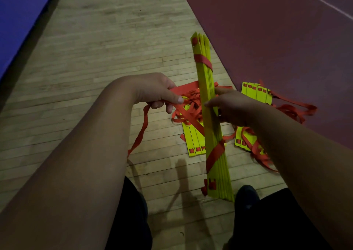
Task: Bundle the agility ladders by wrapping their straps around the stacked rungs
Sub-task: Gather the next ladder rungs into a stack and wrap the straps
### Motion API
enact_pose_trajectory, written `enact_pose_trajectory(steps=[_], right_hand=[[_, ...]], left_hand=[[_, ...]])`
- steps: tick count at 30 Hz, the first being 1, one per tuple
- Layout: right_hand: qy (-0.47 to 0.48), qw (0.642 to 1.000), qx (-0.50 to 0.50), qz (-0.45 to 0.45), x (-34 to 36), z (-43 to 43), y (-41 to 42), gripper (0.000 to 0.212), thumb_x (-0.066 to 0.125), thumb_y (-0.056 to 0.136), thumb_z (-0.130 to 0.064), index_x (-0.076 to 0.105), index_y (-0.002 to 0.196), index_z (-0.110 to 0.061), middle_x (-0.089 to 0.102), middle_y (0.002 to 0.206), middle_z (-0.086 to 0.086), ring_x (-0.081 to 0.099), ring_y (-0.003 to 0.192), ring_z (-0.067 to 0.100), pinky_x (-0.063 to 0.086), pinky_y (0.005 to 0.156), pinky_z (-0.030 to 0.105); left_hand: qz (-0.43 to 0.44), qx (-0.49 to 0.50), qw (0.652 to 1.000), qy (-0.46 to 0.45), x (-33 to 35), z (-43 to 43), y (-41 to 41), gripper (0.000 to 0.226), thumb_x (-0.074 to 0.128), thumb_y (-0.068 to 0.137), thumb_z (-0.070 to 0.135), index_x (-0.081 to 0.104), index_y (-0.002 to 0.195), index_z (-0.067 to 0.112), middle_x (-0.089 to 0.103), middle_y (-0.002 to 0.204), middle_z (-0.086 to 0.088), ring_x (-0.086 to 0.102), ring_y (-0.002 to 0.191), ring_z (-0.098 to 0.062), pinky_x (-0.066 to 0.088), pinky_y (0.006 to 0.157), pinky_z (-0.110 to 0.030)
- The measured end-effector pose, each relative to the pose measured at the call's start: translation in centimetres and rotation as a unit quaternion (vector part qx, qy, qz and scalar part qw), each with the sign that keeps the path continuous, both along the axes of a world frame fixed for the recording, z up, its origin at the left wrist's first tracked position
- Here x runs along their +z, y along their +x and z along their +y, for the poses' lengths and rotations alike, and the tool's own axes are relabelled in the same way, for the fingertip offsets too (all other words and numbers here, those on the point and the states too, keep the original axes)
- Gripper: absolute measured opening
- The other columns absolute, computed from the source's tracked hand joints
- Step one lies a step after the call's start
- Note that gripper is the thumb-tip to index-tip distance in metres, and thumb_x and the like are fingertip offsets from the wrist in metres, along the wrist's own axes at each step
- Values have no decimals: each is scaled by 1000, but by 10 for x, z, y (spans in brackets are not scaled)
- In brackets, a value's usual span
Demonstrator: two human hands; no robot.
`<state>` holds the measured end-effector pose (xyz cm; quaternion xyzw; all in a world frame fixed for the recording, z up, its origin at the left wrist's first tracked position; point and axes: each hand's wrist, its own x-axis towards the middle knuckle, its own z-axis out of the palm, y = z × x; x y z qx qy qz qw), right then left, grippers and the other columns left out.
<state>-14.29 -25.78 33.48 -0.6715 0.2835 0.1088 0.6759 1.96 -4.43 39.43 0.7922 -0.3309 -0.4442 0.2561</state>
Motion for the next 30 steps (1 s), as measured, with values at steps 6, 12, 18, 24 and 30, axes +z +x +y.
enact_pose_trajectory(steps=[6,12,18,24,30], right_hand=[[-16,1000,9,-3,-6,-2,1,40,77,97,-14,66,135,-20,80,114,11,79,104,31,65,82,47],[8,1000,5,13,-8,6,1,38,88,88,-20,74,118,-2,81,102,12,79,92,24,64,82,39],[47,998,-38,32,-7,14,1,39,83,92,-15,70,125,2,80,104,18,78,83,26,65,70,39],[108,993,-27,24,2,15,-1,33,57,105,-10,63,134,4,78,119,17,79,96,27,64,69,36],[115,993,-16,30,6,11,-1,38,52,101,-8,57,136,5,75,119,18,79,98,29,64,70,39]], left_hand=[[-16,-16,1000,1,-1,-1,-1,23,74,103,32,74,112,11,80,90,-11,49,57,-13,37,60,-29],[-14,-24,1000,-12,-6,-8,-1,36,76,101,34,72,119,2,80,89,-12,49,57,-13,36,60,-30],[-5,-38,999,-12,-12,-15,-6,34,76,102,33,73,117,3,81,90,-11,51,58,-14,38,59,-29],[-14,-38,999,-6,-13,-16,-6,28,75,103,31,74,115,6,81,90,-10,52,57,-12,38,56,-25],[-22,-30,999,-3,-14,-17,-7,29,74,103,31,73,115,5,82,93,-9,52,58,-13,39,57,-26]])
